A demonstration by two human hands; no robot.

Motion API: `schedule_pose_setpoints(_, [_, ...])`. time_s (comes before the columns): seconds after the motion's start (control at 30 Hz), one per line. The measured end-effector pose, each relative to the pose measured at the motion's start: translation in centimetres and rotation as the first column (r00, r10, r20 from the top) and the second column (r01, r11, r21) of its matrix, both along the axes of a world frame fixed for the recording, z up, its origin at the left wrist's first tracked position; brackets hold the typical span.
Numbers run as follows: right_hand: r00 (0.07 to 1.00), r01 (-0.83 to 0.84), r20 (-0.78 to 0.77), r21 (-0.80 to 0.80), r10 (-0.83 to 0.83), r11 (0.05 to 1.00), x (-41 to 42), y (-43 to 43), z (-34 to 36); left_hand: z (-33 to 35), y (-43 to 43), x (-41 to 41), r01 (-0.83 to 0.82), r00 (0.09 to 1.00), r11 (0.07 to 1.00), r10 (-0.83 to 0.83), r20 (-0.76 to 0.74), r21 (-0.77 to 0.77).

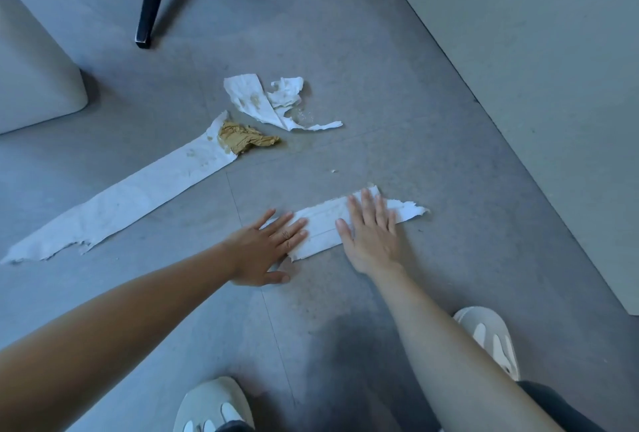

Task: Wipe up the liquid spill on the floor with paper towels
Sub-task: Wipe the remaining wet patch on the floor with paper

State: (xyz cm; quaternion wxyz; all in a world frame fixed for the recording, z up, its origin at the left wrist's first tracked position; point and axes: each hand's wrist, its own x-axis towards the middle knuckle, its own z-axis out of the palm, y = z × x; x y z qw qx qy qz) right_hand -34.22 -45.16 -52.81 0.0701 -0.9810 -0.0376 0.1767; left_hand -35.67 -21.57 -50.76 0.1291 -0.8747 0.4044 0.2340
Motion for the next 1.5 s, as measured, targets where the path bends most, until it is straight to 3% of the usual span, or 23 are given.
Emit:
schedule_pose_setpoints(0.17, [0.920,-0.391,0.082,0.089,0.384,0.916,-3.1,2.3,-0.6,-0.3,-0.3,-0.2,-0.017,1.000,1.000,0.017,-0.017,-0.004])
schedule_pose_setpoints(0.27, [0.953,-0.290,0.107,0.031,0.285,0.957,-2.8,-0.1,-1.3,-0.3,-0.1,-0.1,-0.008,1.000,1.000,0.008,-0.007,0.004])
schedule_pose_setpoints(0.5, [1.000,0.016,-0.010,-0.062,-0.016,0.998,-0.6,-5.0,-0.2,0.1,-0.4,-0.5,-0.015,0.999,0.999,0.014,0.032,0.029])
schedule_pose_setpoints(0.67, [0.958,-0.285,0.043,0.053,0.283,0.957,-3.2,-0.5,-0.4,-0.2,-0.3,-0.2,-0.001,1.000,0.998,0.001,0.014,0.061])
schedule_pose_setpoints(0.8, [0.997,-0.072,0.016,0.009,0.072,0.997,-2.8,-2.8,-0.8,0.1,-0.3,-0.4,-0.033,0.999,0.998,0.031,0.031,0.051])
schedule_pose_setpoints(1.03, [0.992,0.130,0.009,-0.125,-0.129,0.984,0.4,-6.4,0.9,0.1,-2.4,0.0,-0.021,0.964,0.970,0.083,0.251,-0.243])
schedule_pose_setpoints(1.1, [0.986,0.132,0.115,-0.055,-0.125,0.990,0.9,-5.4,1.5,0.2,-3.4,0.5,-0.036,0.962,0.947,0.119,0.245,-0.319])
schedule_pose_setpoints(1.17, [0.988,-0.013,0.157,0.134,-0.009,0.991,1.1,-4.2,2.1,0.6,-4.2,1.0,-0.121,0.957,0.912,0.211,0.196,-0.392])
schedule_pose_setpoints(1.2, [0.986,-0.098,0.154,0.235,0.063,0.967,1.1,-3.6,2.3,0.9,-4.4,1.1,-0.204,0.947,0.865,0.292,0.131,-0.459])
schedule_pose_setpoints(1.27, [0.980,-0.186,0.130,0.338,0.150,0.922,1.3,-2.5,2.6,1.5,-4.8,1.7,-0.421,0.869,0.672,0.492,-0.058,-0.609])
schedule_pose_setpoints(1.4, [0.986,-0.112,0.147,0.223,0.081,0.968,2.7,-2.1,2.8,2.9,-4.4,2.7,-0.704,0.599,0.229,0.700,-0.389,-0.672])
schedule_pose_setpoints(1.5, [0.991,0.002,0.135,0.180,-0.027,0.984,4.8,-2.8,3.3,2.9,-3.5,3.7,-0.806,0.322,-0.120,0.732,-0.600,-0.580])
